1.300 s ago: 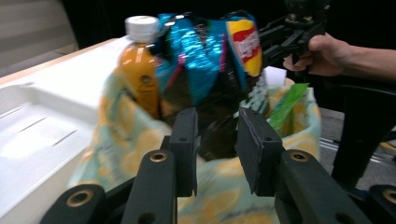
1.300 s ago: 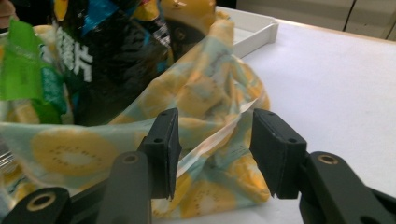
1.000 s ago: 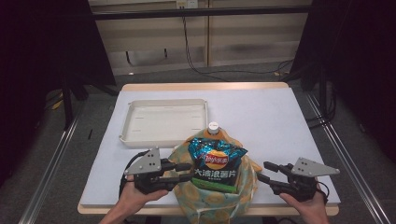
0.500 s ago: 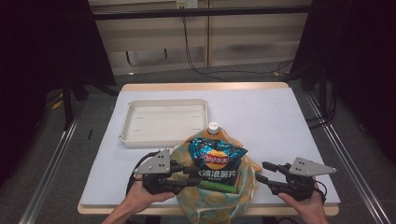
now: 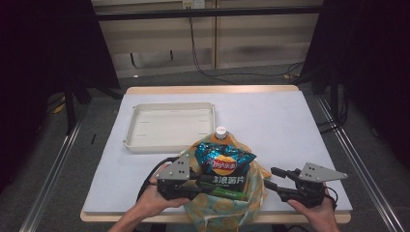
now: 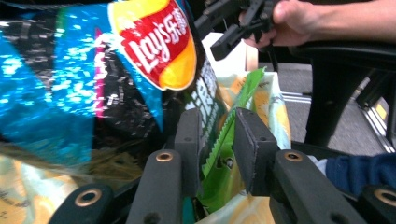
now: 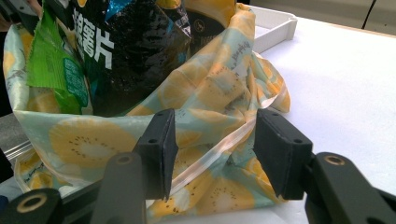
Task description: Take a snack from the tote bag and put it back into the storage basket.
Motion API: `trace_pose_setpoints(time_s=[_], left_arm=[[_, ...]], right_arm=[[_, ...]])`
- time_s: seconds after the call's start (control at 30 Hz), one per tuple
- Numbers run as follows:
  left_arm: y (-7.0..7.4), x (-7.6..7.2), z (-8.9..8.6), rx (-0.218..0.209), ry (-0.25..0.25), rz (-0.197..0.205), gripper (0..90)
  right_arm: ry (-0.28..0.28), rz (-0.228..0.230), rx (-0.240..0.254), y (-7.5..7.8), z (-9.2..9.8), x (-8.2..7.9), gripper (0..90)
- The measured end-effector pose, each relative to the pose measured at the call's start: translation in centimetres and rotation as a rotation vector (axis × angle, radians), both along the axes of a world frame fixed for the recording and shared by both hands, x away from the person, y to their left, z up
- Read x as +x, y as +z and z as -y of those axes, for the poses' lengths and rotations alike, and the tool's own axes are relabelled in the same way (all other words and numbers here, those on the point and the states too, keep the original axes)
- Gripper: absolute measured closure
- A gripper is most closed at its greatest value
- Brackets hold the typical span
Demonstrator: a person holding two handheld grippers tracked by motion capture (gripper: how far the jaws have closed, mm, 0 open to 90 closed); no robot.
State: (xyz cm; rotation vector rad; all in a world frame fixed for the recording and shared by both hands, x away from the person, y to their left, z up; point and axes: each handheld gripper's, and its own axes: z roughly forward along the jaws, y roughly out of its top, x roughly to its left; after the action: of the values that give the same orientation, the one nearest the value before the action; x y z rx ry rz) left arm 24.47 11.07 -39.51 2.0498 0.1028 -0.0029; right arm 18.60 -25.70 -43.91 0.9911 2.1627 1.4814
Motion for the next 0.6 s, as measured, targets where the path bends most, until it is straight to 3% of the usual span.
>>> trace_pose_setpoints(time_s=[0.13, 0.3, 0.43, 0.6], left_arm=[[-0.62, 0.10, 0.19, 0.001, -0.006, -0.027, 73.9], [-0.57, 0.16, 0.16, 0.015, -0.022, -0.041, 89.9], [-0.36, 0.24, -0.19, -0.005, -0.030, -0.073, 90.0], [-0.11, 0.32, -0.51, -0.034, -0.031, -0.087, 90.0]], right_arm=[[0.002, 0.004, -0.003, 0.02, -0.03, 0.01, 48.4], [0.013, 0.008, -0.002, 0.04, -0.17, -0.05, 48.0], [0.018, 0.005, -0.003, 0.06, -0.32, -0.15, 47.6], [0.017, 0.010, 0.003, 0.12, -0.33, -0.24, 46.5]])
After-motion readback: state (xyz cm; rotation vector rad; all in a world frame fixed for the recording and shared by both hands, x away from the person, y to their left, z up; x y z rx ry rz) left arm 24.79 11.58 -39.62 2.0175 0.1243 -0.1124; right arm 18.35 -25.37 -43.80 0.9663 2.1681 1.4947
